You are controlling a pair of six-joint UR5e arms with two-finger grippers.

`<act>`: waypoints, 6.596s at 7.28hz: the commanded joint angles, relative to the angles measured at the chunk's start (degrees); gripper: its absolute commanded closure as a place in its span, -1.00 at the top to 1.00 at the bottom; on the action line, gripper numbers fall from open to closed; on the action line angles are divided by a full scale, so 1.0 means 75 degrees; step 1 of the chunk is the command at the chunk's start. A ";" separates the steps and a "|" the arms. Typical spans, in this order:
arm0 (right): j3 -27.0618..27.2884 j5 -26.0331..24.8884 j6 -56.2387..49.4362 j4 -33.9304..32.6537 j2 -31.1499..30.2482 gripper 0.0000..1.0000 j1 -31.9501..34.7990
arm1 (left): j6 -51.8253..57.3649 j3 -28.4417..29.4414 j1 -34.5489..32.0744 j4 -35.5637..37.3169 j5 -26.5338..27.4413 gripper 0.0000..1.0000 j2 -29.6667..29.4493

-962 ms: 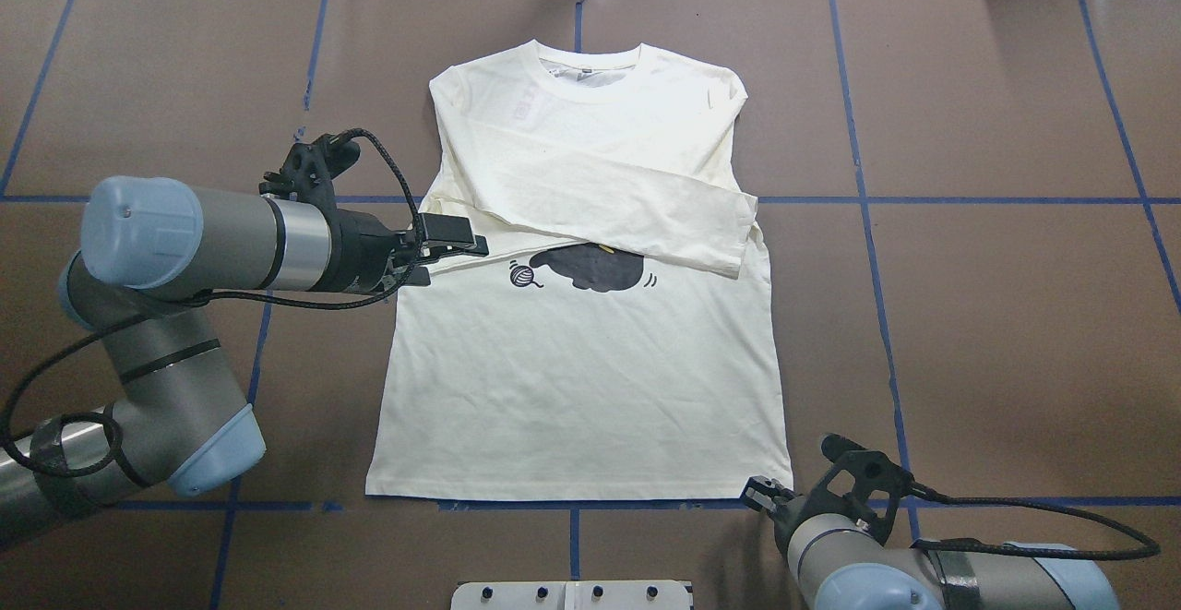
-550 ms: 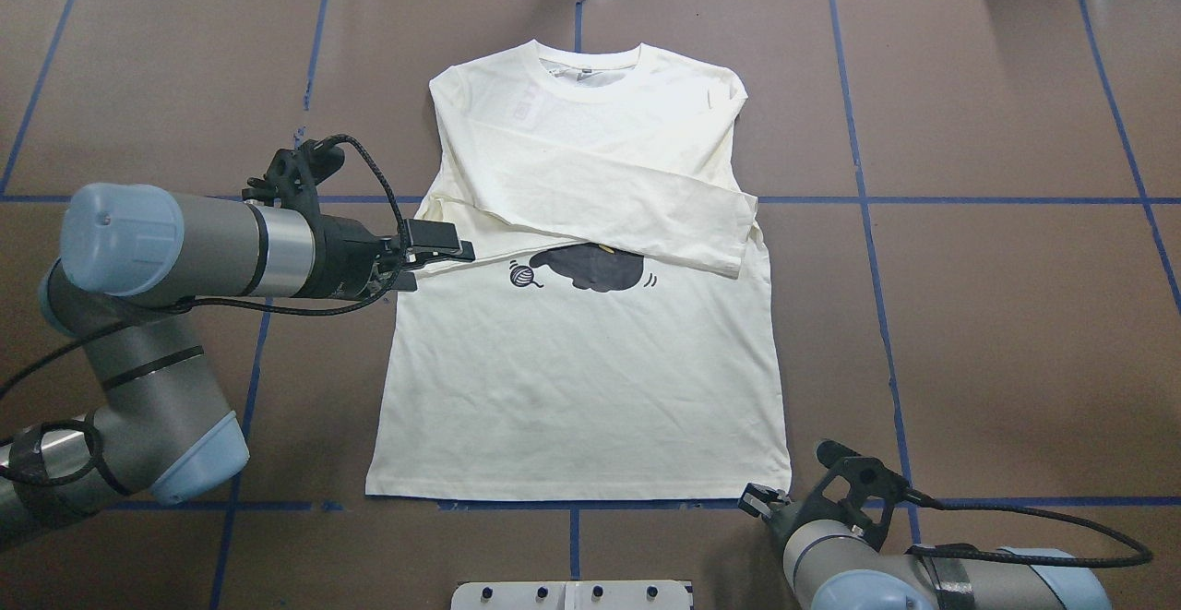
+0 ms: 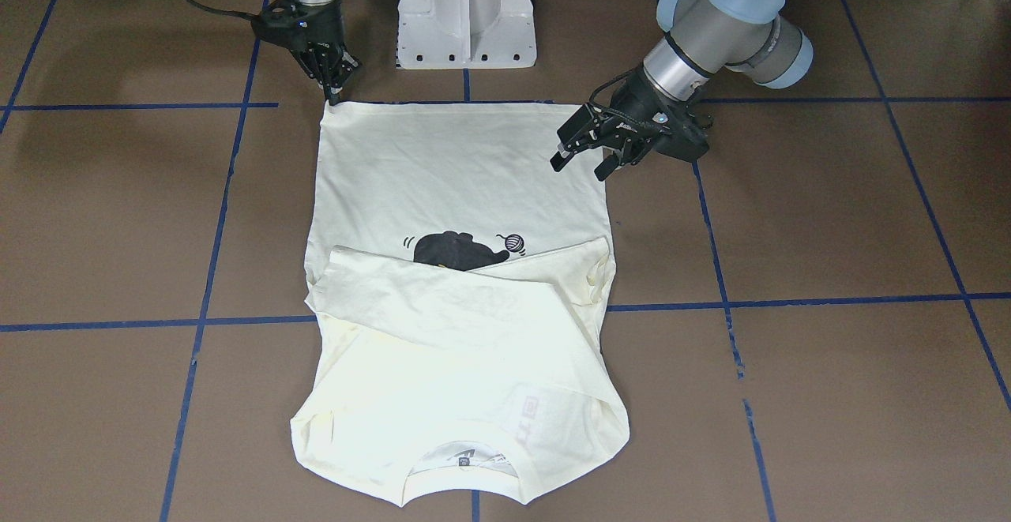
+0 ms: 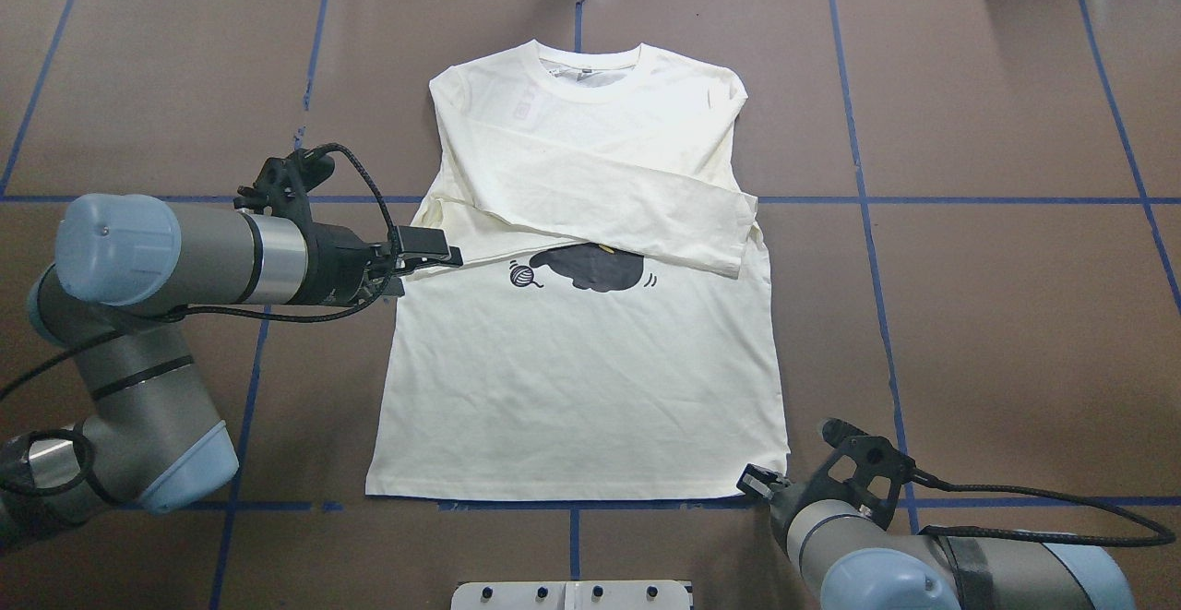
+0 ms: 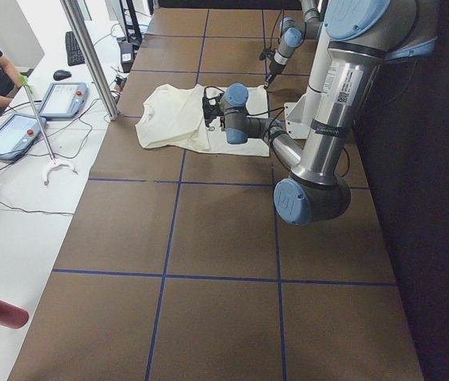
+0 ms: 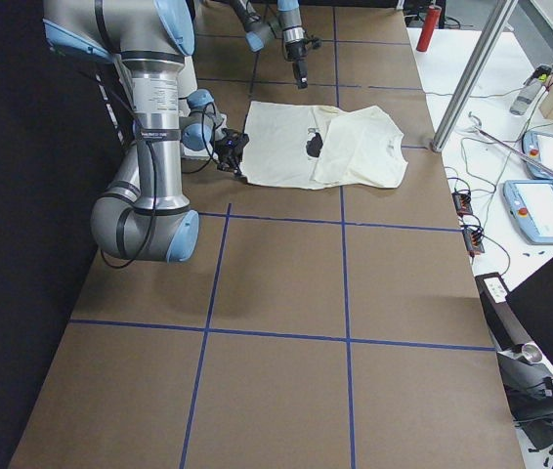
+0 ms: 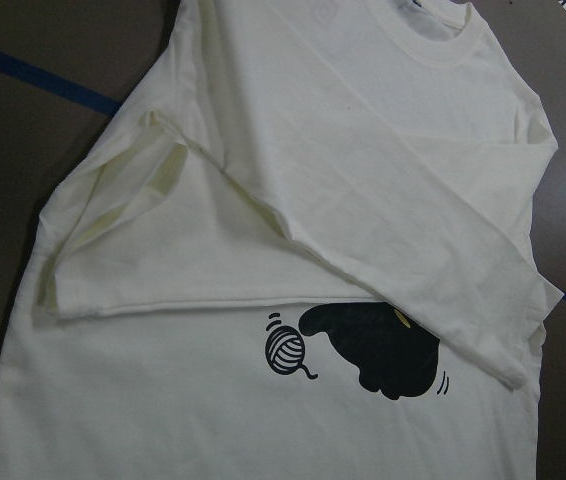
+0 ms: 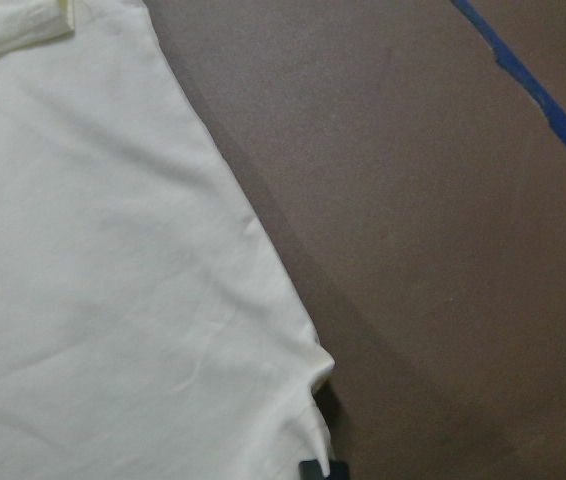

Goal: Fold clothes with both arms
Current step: 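Lower both grippers to the hem corners nearest the robot and grasp, then lift the hem with both grippers and fold it up toward the collar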

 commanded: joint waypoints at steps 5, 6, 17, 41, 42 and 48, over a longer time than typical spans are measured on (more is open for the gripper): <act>0.0209 0.0058 -0.0097 -0.0008 0.0182 -1.00 -0.0136 | -0.1304 -0.2060 0.2108 0.3577 0.1561 0.92 0.1008; 0.0209 0.0069 -0.0097 -0.0008 0.0182 -1.00 -0.0101 | -0.1490 -0.2071 0.2191 0.3659 0.1631 0.78 0.1019; 0.0197 0.0104 -0.0296 0.0015 0.0217 -1.00 0.0063 | -0.1621 -0.1778 0.3082 0.4492 0.2089 0.25 0.1242; -0.3876 0.2667 -0.4280 0.1266 0.3003 -1.00 0.5100 | 0.1590 0.0886 -0.0782 0.2988 0.1866 -1.00 -0.1265; -0.4299 0.2682 -0.4664 0.1304 0.3215 -1.00 0.5265 | 0.1613 0.1462 -0.1005 0.2354 0.1877 -1.00 -0.1394; -0.6314 0.2636 -0.4878 0.2176 0.4213 -1.00 0.5383 | 0.1848 0.3457 -0.1288 0.1179 0.1913 -1.00 -0.2074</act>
